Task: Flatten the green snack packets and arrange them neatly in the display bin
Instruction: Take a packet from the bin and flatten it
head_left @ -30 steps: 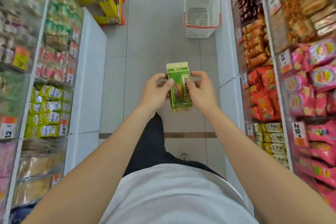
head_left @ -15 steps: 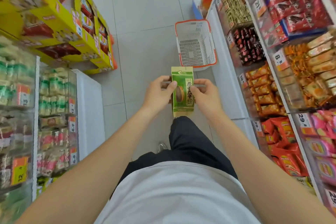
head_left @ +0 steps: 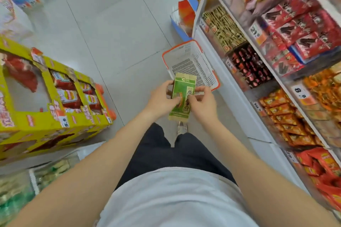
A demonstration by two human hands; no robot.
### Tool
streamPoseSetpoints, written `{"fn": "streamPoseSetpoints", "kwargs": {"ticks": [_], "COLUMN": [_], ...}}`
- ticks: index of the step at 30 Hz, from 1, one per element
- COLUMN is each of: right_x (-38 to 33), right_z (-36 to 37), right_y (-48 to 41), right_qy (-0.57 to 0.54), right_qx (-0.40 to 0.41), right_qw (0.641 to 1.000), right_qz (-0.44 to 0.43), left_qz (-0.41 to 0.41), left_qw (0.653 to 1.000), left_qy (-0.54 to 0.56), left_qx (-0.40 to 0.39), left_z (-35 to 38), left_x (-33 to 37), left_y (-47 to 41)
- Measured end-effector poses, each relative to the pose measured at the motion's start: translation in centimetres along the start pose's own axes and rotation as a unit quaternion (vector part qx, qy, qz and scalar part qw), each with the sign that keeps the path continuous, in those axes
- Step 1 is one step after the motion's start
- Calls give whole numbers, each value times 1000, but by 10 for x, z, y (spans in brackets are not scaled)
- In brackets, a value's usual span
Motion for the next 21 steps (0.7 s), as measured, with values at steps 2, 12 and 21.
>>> {"fn": "streamPoseSetpoints", "kwargs": {"ticks": [2,12,21], "right_x": [-4,34,113], "right_z": [11,77,118], "right_y": [-24,-164,-267], "right_qy": [15,-34,-74], "right_qx": [27,136,165], "right_qw": [999,980,960], "right_qz": [16,144,212], "left_qz": [26,79,52], "left_qw": [998,949,951], "left_qy": [-44,-188,-232], "left_qx": [-42,-240,-199], "left_z": [-6,12,78], "left_x": [10,7,-51], "left_y": [-38,-248,-378]}}
Point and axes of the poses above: each hand's wrist, its own y-axis away from the middle knuckle, its own z-axis out of the palm, x = y × z, the point moved 4 cm from there along -y, towards the middle knuckle, and after that the axes turned 4 degrees about -z, right-handed, at the moved point
